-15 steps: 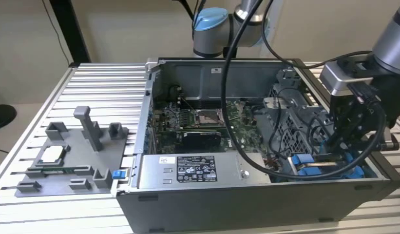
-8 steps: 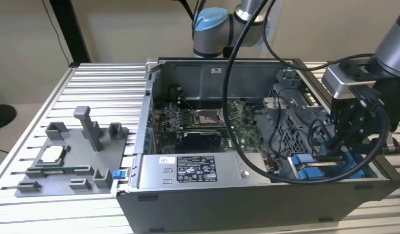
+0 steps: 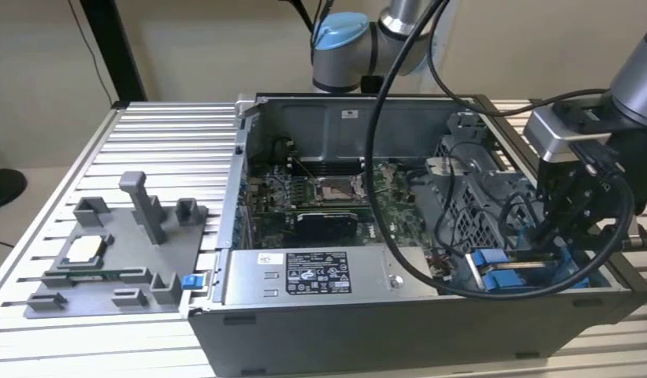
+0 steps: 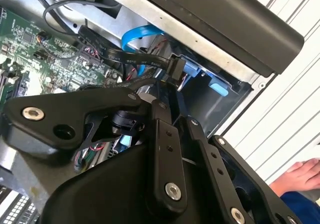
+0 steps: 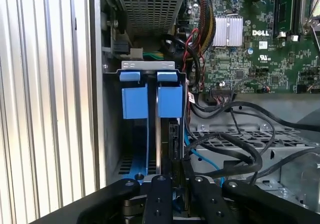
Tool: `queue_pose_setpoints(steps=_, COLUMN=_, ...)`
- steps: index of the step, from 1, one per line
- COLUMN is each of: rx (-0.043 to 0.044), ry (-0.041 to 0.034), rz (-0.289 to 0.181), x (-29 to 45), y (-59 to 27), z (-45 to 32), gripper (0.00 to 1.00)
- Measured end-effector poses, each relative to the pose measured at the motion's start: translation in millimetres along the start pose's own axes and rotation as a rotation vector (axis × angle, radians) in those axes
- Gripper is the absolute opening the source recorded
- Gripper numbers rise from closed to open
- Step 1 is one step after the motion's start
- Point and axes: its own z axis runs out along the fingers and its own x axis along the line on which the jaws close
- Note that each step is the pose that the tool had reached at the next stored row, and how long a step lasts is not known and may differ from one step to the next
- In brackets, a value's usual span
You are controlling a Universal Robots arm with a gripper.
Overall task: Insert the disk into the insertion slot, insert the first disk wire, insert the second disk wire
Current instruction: 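Insert the first disk wire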
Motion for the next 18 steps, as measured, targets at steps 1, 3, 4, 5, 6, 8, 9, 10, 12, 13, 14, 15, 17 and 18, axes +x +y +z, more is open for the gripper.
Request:
queue_pose_setpoints(steps=1, rx=0.0, ry=-0.0003, rz=0.0, x=-0.2, y=-0.1, z=0.3, gripper=0.0)
queue_pose_setpoints(steps=3, rx=0.0, ry=-0.0002, rz=0.001, x=-0.5, y=-0.1, z=0.5, gripper=0.0)
queue_pose_setpoints(steps=4, rx=0.0, ry=-0.0001, rz=0.001, x=-0.5, y=-0.2, z=0.6, gripper=0.0)
queue_pose_setpoints(steps=5, rx=0.0001, ry=0.0001, rz=0.002, x=-0.6, y=-0.3, z=0.7, gripper=0.0)
queue_pose_setpoints(steps=6, rx=0.0002, ry=0.0002, rz=0.003, x=-0.6, y=-0.3, z=0.9, gripper=0.0)
queue_pose_setpoints(steps=8, rx=0.0004, ry=0.0003, rz=0.007, x=-0.6, y=-0.5, z=1.5, gripper=0.0)
queue_pose_setpoints(steps=9, rx=0.0005, ry=0.0004, rz=0.01, x=-0.6, y=-0.5, z=1.8, gripper=0.0)
queue_pose_setpoints(steps=10, rx=0.0006, ry=0.0005, rz=0.012, x=-0.5, y=-0.6, z=2.0, gripper=0.0)
queue_pose_setpoints(steps=12, rx=0.0008, ry=0.0006, rz=0.015, x=-0.5, y=-0.8, z=2.5, gripper=0.0)
queue_pose_setpoints(steps=13, rx=0.0009, ry=0.0006, rz=0.016, x=-0.5, y=-1.0, z=2.8, gripper=0.0)
queue_pose_setpoints(steps=14, rx=0.001, ry=0.0008, rz=0.017, x=-0.6, y=-1.2, z=3.0, gripper=0.0)
queue_pose_setpoints(steps=15, rx=0.001, ry=0.001, rz=0.018, x=-0.7, y=-1.3, z=3.2, gripper=0.0)
queue_pose_setpoints(steps=17, rx=0.0011, ry=0.0009, rz=0.021, x=-0.7, y=-1.4, z=3.9, gripper=0.0)
queue_pose_setpoints(steps=18, rx=0.0012, ry=0.0012, rz=0.022, x=-0.6, y=-1.5, z=4.5, gripper=0.0)
